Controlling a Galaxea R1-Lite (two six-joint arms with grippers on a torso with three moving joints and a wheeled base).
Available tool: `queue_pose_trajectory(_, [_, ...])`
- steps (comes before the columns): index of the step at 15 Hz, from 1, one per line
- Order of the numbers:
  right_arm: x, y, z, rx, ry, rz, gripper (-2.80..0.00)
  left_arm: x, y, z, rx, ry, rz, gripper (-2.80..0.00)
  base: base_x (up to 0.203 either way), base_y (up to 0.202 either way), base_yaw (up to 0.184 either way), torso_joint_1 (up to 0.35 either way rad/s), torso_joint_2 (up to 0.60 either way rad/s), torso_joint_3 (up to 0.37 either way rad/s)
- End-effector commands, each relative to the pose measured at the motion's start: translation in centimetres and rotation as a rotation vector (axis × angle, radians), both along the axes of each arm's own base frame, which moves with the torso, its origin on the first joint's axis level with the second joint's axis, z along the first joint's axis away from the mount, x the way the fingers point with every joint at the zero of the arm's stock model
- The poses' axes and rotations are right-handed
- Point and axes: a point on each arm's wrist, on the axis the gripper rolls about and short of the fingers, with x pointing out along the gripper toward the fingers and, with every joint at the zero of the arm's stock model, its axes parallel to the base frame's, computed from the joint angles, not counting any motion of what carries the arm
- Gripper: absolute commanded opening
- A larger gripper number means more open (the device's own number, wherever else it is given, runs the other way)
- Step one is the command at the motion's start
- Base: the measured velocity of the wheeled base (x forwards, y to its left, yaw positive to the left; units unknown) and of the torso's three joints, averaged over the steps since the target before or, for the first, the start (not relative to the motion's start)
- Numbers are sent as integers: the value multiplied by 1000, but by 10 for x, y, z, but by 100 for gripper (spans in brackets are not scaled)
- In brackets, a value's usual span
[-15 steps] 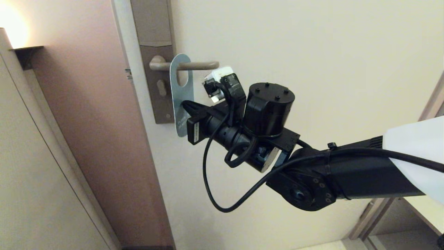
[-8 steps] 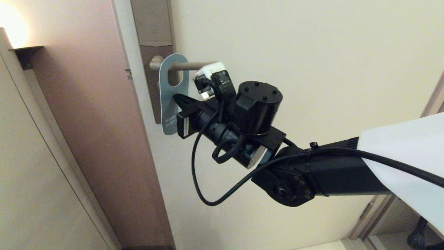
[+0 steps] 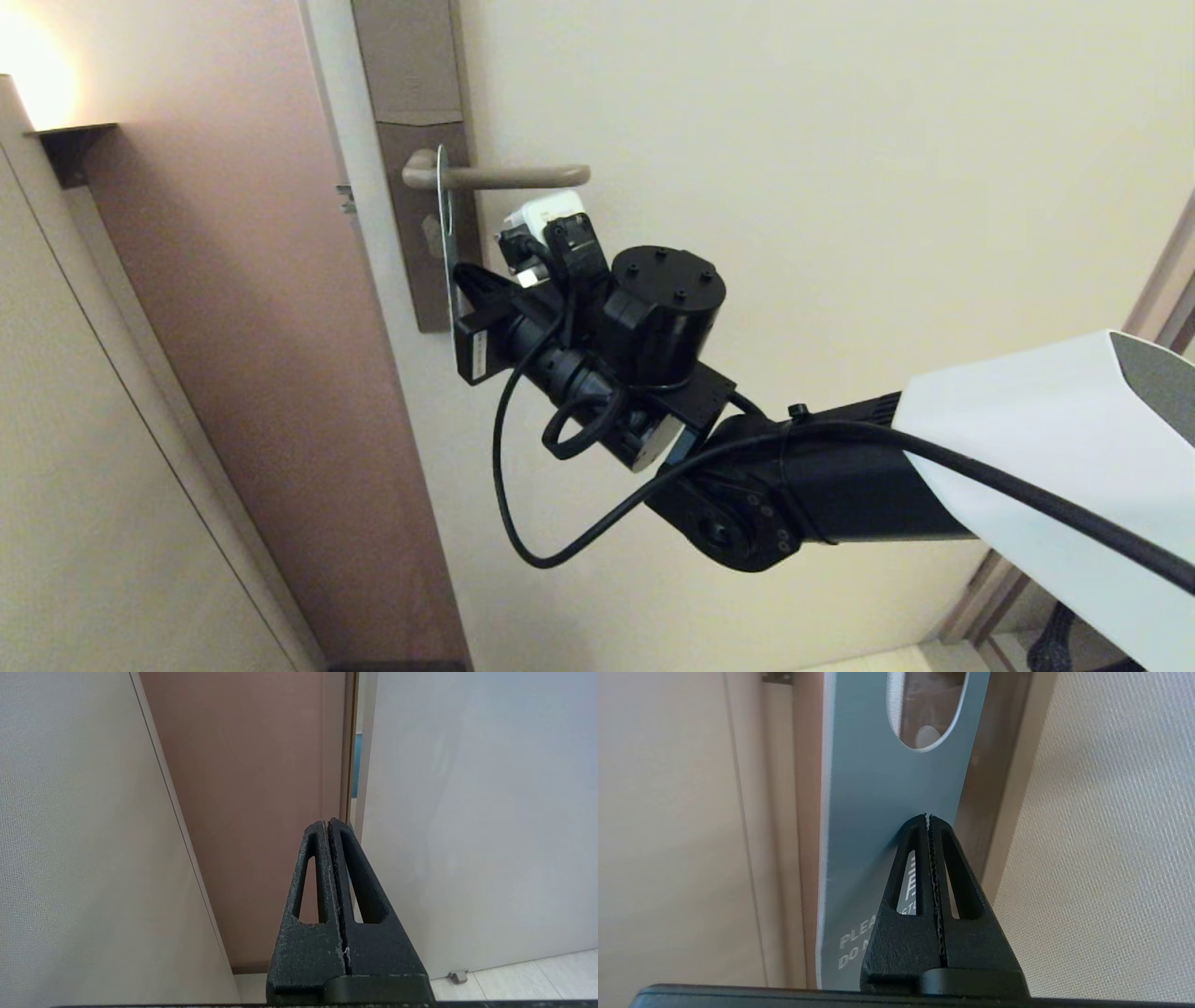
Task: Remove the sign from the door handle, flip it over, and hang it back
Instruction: Hang the sign back with the other side facing out
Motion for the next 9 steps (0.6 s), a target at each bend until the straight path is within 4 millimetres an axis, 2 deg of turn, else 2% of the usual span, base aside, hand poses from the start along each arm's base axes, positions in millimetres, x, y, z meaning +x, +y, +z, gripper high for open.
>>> queue_pose_trajectory(1, [1,4,-9,-5,5,-4,-280,0,0,0,0,3,1,-280,0,0,0,0,0,0])
queue_pose_trajectory(9, [-9,2,8,17,-15,2,-280,0,0,0,0,1,1,-280,0,0,0,0,0,0])
